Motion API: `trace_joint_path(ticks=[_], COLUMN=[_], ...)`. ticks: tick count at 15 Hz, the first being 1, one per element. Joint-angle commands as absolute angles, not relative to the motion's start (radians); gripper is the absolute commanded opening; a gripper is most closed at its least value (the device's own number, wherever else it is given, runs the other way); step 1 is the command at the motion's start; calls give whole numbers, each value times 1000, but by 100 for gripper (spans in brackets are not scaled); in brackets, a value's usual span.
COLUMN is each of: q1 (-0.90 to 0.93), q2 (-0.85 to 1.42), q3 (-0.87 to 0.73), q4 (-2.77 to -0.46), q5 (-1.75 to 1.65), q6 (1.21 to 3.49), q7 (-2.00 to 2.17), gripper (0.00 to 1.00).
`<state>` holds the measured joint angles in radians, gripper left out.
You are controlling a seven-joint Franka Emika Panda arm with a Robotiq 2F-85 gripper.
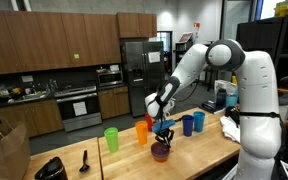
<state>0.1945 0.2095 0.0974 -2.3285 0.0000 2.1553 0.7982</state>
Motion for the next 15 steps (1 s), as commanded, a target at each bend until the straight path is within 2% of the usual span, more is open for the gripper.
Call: trace_joint_path(ticks=[1, 8, 15], q1=[199, 211, 232], q2=[202, 173, 53], q3=[98, 109, 154], q4=[-2328, -2342, -2392], q5=[-3, -6, 15], q6=[2157, 2157, 2175], q7=[804, 806, 785], gripper=[1, 1, 1])
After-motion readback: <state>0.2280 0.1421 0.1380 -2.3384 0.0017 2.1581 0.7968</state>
